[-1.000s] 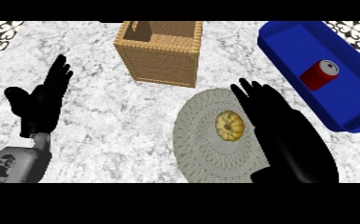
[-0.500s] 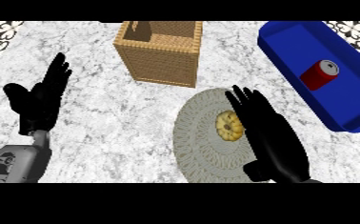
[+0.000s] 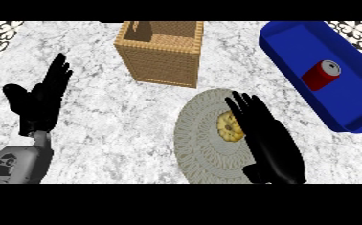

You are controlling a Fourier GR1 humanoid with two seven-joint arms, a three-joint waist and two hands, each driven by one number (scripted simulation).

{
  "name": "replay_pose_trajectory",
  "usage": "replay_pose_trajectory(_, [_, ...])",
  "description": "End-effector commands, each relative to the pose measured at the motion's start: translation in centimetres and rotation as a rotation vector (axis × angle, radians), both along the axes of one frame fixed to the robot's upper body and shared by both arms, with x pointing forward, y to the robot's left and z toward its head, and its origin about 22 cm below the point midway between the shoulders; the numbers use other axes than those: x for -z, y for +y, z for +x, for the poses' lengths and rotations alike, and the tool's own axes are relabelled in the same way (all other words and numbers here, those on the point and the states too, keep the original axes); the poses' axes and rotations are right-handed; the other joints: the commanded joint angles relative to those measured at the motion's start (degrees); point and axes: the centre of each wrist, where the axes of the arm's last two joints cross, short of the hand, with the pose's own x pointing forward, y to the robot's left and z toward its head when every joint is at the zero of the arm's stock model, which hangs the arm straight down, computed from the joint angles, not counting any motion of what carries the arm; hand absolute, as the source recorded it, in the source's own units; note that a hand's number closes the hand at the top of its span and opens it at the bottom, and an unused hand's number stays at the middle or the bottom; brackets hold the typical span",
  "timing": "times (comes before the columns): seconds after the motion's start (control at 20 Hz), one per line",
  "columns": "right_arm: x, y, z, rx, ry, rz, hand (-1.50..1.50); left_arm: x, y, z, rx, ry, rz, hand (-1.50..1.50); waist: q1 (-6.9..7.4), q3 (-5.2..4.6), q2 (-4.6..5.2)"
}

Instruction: Pick the squash from the placemat and place it in the basket

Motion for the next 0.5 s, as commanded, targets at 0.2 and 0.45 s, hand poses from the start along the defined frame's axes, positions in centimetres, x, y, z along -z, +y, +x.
replay_pose_trajectory(0.2, [0.1,-0.6,1.0,-0.002,0.000,0.000,-1.50,0.6,-0.1,0.2,-0.004,-0.003,0.001,0.00,-0.05,-0.01,0.02])
replay_pose_trajectory(0.45, [3.0,1.5,2.9,0.015,0.002,-0.013,-1.50,-1.0,-0.3,1.0,-0.003,-0.009,0.005,0.00,0.05,0.00,0.05])
